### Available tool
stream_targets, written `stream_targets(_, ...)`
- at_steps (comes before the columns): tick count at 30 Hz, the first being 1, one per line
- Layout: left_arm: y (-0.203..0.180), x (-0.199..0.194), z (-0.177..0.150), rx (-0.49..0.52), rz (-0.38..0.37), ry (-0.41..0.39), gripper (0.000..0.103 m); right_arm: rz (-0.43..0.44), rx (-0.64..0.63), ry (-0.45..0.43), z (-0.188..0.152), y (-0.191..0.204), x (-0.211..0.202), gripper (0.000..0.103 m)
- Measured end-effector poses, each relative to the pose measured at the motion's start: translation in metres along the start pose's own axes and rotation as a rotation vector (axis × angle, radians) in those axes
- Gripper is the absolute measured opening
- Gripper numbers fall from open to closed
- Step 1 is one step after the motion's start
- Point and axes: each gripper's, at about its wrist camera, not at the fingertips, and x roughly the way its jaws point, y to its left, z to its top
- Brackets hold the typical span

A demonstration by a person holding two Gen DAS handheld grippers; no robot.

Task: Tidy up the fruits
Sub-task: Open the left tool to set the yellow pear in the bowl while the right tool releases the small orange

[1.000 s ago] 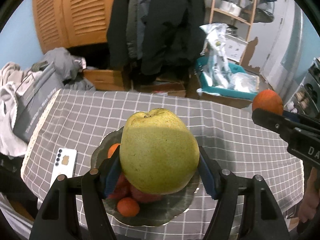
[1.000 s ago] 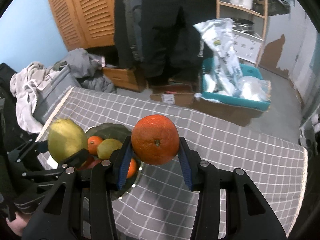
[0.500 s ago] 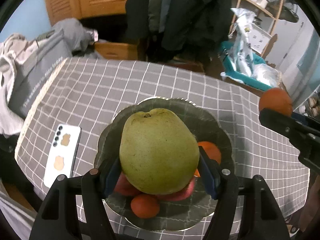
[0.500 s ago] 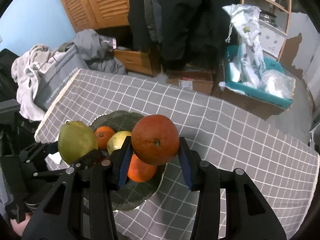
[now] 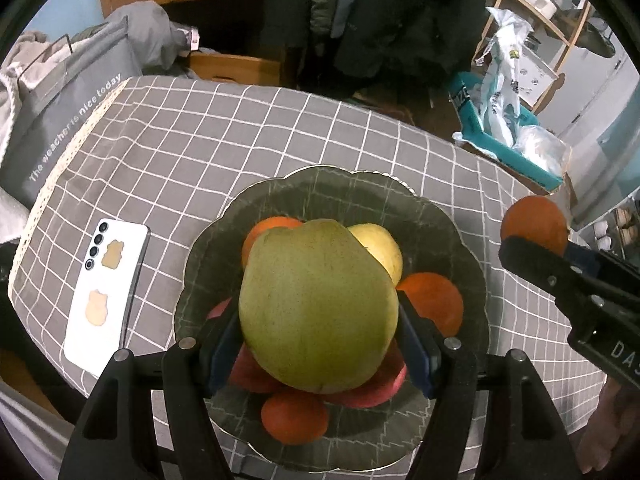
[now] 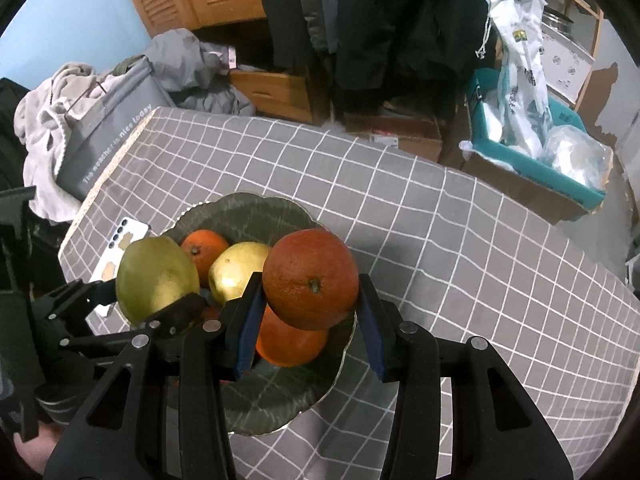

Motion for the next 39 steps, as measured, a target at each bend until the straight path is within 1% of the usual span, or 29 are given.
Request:
stream_targets(3, 0.002, 0.006, 0.0, 0.003, -0.017, 0.021, 0.071, 0.003, 0.007, 0.012, 0.0, -0.001, 0.005, 0.044)
stream_targets(4, 0.001, 0.007, 0.0, 0.007, -0.011, 0.022, 0.072, 0.004, 0.009, 0.015, 0.0, -0.001, 0.007, 0.044)
stream_targets(5, 0.0, 0.006, -0.001, 0.014, 0.009, 0.016, 0.072, 0.005, 0.011, 0.017, 0.001, -0.001, 0.008, 0.044)
stream_targets(7, 0.0, 0.005, -0.002, 0.023, 0.02, 0.013, 0.072, 0.008, 0.014, 0.02, 0.001, -0.002, 0.01, 0.044)
stream_targets(9, 0.004, 0.002, -0.002, 0.01, 0.013, 0.011, 0.072, 0.016, 0.015, 0.023, 0.001, 0.0, 0.011, 0.044)
stream_targets(11, 0.008, -0.006, -0.002, -0.01, 0.0, -0.008, 0.072, 0.022, 0.01, 0.022, 0.002, 0.002, 0.012, 0.044)
stream_targets(12, 0.009, -0.009, -0.002, -0.014, -0.004, -0.015, 0.073, 0.025, 0.007, 0.022, 0.003, 0.003, 0.013, 0.044)
stream_targets(14, 0.01, -0.017, -0.002, -0.015, -0.005, -0.034, 0.083, 0.034, 0.004, 0.024, 0.005, 0.005, 0.014, 0.044)
stream_targets(16, 0.01, -0.023, -0.002, -0.012, 0.005, -0.055, 0.084, 0.047, 0.005, 0.027, 0.007, 0.006, 0.016, 0.045)
stream_targets(20, 0.014, -0.029, -0.002, -0.018, 0.015, -0.063, 0.084, 0.067, 0.013, 0.034, 0.008, 0.007, 0.018, 0.045)
stream_targets(22, 0.016, -0.03, -0.001, -0.025, 0.021, -0.064, 0.084, 0.069, 0.015, 0.025, 0.009, 0.007, 0.016, 0.051)
stream_targets(24, 0.018, -0.032, -0.001, -0.029, 0.022, -0.066, 0.084, 0.072, 0.015, 0.015, 0.01, 0.007, 0.013, 0.054)
stream_targets(28, 0.017, -0.04, -0.001, -0.027, 0.026, -0.085, 0.084, 0.074, 0.01, 0.003, 0.012, 0.009, 0.006, 0.056)
stream_targets(33, 0.012, -0.054, 0.001, -0.014, 0.029, -0.12, 0.084, 0.053, 0.002, -0.027, 0.013, 0.009, -0.009, 0.056)
stream_targets(35, 0.011, -0.061, 0.002, -0.013, 0.026, -0.135, 0.084, 0.034, -0.003, -0.048, 0.013, 0.009, -0.019, 0.058)
stream_targets(37, 0.01, -0.069, 0.003, -0.01, 0.025, -0.154, 0.086, 0.019, -0.009, -0.075, 0.013, 0.009, -0.029, 0.063)
stream_targets(39, 0.007, -0.079, 0.004, -0.004, 0.025, -0.181, 0.087, 0.008, -0.008, -0.098, 0.014, 0.007, -0.04, 0.065)
